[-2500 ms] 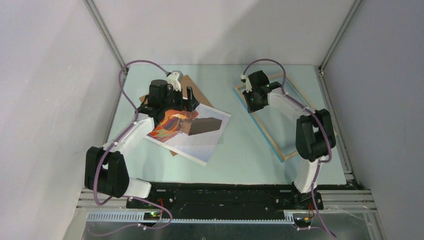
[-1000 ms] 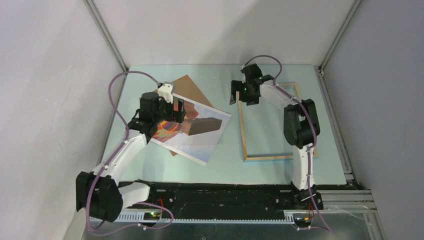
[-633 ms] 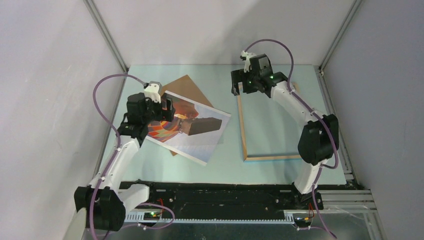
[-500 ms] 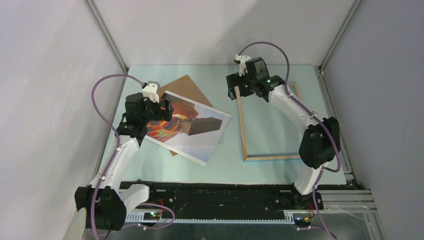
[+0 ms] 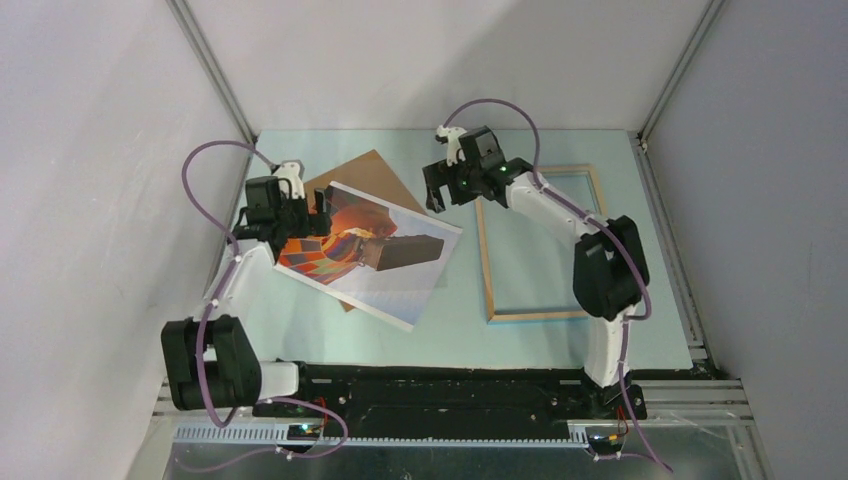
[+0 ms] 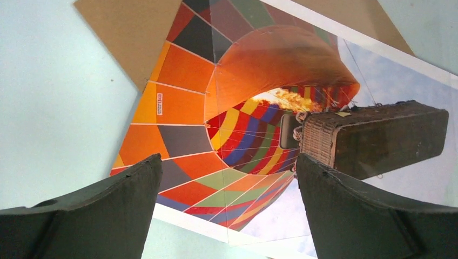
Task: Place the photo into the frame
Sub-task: Pick up the photo frame item at the center of the board.
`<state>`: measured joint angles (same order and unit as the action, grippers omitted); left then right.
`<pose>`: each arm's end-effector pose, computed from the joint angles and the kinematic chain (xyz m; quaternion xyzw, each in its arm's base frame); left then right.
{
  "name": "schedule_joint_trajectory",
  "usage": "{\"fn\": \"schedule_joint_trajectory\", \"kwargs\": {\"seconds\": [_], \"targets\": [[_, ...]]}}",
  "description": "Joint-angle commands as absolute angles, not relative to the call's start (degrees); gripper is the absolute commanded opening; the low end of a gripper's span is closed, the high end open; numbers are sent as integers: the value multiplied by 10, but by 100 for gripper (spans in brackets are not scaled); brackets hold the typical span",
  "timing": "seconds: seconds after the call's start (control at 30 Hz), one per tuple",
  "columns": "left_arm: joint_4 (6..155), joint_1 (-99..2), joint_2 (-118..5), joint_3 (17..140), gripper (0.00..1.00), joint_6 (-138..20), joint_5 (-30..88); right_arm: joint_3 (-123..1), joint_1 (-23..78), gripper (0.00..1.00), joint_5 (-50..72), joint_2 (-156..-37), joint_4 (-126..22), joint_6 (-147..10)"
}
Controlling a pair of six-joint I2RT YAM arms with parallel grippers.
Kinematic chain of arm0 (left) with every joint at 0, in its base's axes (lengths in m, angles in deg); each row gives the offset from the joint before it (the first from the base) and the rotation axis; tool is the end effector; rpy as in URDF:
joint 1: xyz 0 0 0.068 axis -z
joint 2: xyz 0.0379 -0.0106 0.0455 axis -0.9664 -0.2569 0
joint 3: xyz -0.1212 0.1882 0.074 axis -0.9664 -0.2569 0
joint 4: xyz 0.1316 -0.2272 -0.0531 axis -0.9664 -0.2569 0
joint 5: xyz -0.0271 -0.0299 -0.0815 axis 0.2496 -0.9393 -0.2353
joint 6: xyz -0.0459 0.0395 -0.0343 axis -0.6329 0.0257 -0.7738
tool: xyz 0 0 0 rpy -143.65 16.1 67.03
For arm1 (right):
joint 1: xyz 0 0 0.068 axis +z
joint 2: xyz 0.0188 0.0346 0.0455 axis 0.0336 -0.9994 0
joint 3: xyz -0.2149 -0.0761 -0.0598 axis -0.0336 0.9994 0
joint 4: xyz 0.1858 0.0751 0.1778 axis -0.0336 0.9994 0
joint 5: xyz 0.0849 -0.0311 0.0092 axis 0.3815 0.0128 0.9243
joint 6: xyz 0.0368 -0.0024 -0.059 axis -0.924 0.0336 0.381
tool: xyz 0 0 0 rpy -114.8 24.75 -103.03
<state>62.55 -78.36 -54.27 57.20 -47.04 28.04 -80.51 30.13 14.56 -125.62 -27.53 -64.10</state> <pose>0.3136 0.0088 0.2093 0.0154 0.8970 -0.0569 0.4382 0.3807 0.2510 0.2338 -0.2684 0.8624 0.2069 0.3760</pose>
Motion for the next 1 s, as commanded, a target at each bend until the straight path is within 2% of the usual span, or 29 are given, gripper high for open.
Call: {"fn": "schedule_joint_trajectory", "kwargs": {"seconds": [0.0, 0.3, 0.57, 0.97], "targets": [[597, -798, -571, 612, 98, -500, 268, -854, 307, 99, 182, -1302, -286, -677], [579, -800, -638, 619, 98, -522, 226, -901, 291, 98, 186, -1387, -266, -711], [580, -800, -740, 669, 98, -535, 166, -950, 253, 96, 238, -1450, -255, -732], [580, -800, -850, 735, 97, -560, 159, -975, 234, 93, 313, -1495, -260, -746]]}}
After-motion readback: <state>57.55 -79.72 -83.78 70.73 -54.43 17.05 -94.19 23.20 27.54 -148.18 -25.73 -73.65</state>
